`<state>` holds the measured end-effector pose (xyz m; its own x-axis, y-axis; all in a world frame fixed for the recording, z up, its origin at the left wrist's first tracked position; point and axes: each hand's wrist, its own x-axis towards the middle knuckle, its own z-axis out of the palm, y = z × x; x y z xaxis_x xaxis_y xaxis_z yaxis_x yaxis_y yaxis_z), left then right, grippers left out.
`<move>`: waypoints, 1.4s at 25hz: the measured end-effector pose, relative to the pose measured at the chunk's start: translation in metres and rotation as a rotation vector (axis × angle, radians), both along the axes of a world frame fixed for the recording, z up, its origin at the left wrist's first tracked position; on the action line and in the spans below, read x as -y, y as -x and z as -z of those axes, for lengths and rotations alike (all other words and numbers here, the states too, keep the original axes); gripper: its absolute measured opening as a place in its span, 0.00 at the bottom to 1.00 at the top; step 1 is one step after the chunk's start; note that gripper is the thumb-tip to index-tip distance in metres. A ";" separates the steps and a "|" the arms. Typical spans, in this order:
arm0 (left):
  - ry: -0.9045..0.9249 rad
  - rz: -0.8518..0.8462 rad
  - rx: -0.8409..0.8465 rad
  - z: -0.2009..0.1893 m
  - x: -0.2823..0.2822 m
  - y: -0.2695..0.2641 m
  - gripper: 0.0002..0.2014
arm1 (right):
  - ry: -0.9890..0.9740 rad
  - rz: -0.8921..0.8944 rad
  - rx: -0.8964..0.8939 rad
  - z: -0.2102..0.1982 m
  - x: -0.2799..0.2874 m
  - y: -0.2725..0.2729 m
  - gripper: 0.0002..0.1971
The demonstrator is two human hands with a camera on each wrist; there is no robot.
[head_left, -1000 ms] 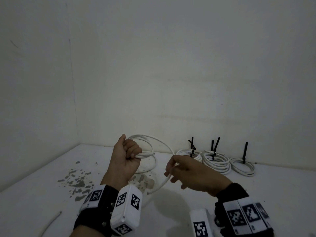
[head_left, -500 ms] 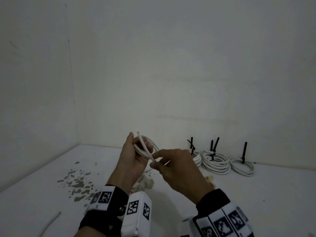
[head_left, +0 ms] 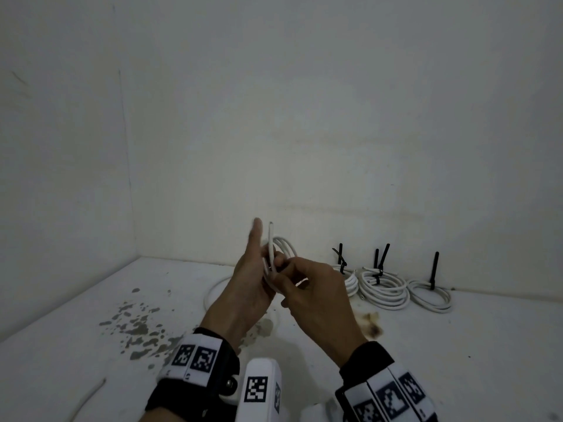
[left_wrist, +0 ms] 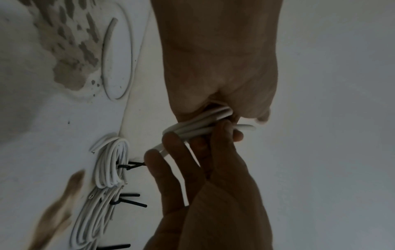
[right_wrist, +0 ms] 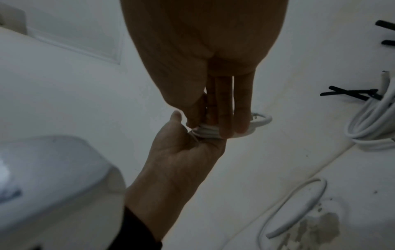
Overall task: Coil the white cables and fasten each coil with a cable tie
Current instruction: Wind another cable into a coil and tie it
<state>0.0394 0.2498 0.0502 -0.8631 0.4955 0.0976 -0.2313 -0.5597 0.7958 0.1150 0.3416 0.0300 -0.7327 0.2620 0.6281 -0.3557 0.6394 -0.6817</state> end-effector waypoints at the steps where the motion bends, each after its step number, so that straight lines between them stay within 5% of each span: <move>1: 0.044 -0.001 -0.025 0.001 0.000 0.001 0.28 | 0.013 -0.002 -0.002 0.000 0.000 -0.001 0.08; 9: 0.363 -0.076 -0.332 -0.003 0.007 -0.004 0.23 | -0.134 0.042 -0.058 -0.010 -0.004 -0.009 0.13; 12: 0.346 0.077 -0.314 -0.004 0.013 -0.006 0.23 | -0.064 0.153 -0.148 -0.016 -0.015 -0.009 0.07; 16: 0.422 0.212 -0.272 -0.003 0.013 -0.009 0.29 | -0.046 -0.060 -0.014 -0.019 -0.027 -0.011 0.08; 24: 0.475 0.236 -0.188 -0.004 0.015 -0.005 0.26 | 0.190 -0.160 -0.044 -0.024 -0.042 -0.012 0.04; 31: 0.466 0.243 -0.217 -0.003 0.015 -0.003 0.26 | 0.154 -0.164 -0.027 -0.019 -0.041 -0.011 0.05; 35: 0.504 0.293 -0.248 -0.006 0.015 -0.007 0.21 | 0.057 -0.023 -0.095 -0.018 -0.042 -0.010 0.03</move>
